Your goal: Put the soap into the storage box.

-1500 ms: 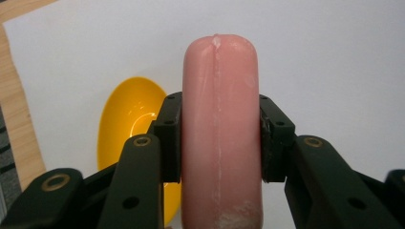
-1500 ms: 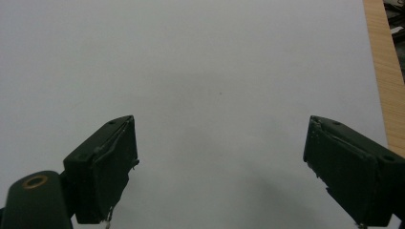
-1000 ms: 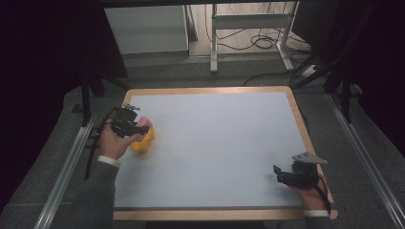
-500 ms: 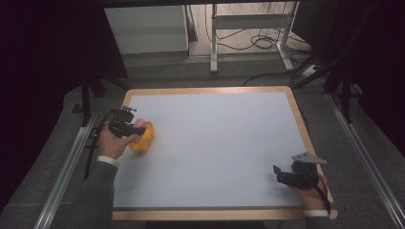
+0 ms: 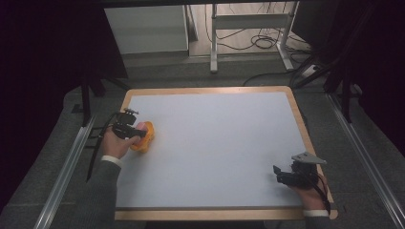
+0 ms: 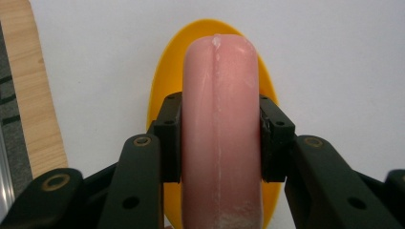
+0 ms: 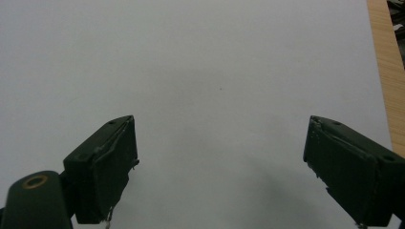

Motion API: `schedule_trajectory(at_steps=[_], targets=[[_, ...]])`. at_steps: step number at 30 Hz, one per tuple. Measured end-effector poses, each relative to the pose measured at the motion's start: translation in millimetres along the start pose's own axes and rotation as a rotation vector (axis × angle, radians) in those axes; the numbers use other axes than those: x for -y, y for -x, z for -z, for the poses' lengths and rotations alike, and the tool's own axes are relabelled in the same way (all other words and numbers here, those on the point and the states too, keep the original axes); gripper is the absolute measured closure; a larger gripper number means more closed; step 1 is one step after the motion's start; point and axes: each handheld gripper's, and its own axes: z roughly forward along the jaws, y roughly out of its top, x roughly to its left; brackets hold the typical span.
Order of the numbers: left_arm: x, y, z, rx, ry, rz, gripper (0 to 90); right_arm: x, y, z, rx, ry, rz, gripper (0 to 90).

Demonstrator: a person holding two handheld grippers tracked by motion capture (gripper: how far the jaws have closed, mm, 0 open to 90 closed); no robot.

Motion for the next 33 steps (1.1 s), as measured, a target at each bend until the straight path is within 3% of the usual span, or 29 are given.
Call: schedule_trajectory(at_steps=[10, 13, 15, 16, 17, 19, 20, 25, 33], targets=[[1.1, 1.7, -8.0, 0.01, -0.018, -0.002, 60.0, 0.1, -0.4, -0.2, -0.001, -0.002, 0.002, 11.1], [0.3, 0.9, 0.4, 0.021, 0.039, 0.011, 56.8, 0.1, 0.2, 0.0, 0.001, 0.0, 0.0, 11.0], [-0.3, 0.7, 3.2, 0.022, 0.049, 0.011, 48.0, 0.2, 0.3, 0.0, 0.002, -0.001, -0.002, 11.1], [-1.3, 0.7, 7.9, 0.022, 0.063, 0.008, 48.0, 0.2, 0.3, 0.0, 0.002, -0.001, -0.002, 11.1], [-1.4, 1.0, 15.7, 0.027, 0.096, 0.008, 40.0, 0.1, -0.1, 0.0, 0.0, -0.001, 0.003, 11.0], [-1.1, 1.3, 20.1, 0.032, 0.111, 0.007, 34.4, -0.1, -0.4, 0.1, -0.001, 0.0, 0.004, 11.1], [0.6, 3.2, 28.5, 0.047, 0.148, -0.004, 31.8, -0.3, -0.8, 0.3, 0.0, 0.002, 0.005, 11.1], [9.4, 10.9, 41.9, 0.107, 0.219, -0.026, 27.2, -0.1, -1.2, -0.7, -0.002, -0.001, 0.004, 11.1], [26.0, 32.9, 56.4, 0.164, 0.263, -0.104, 26.3, -1.3, -2.3, 1.7, 0.004, 0.015, 0.01, 11.1]])
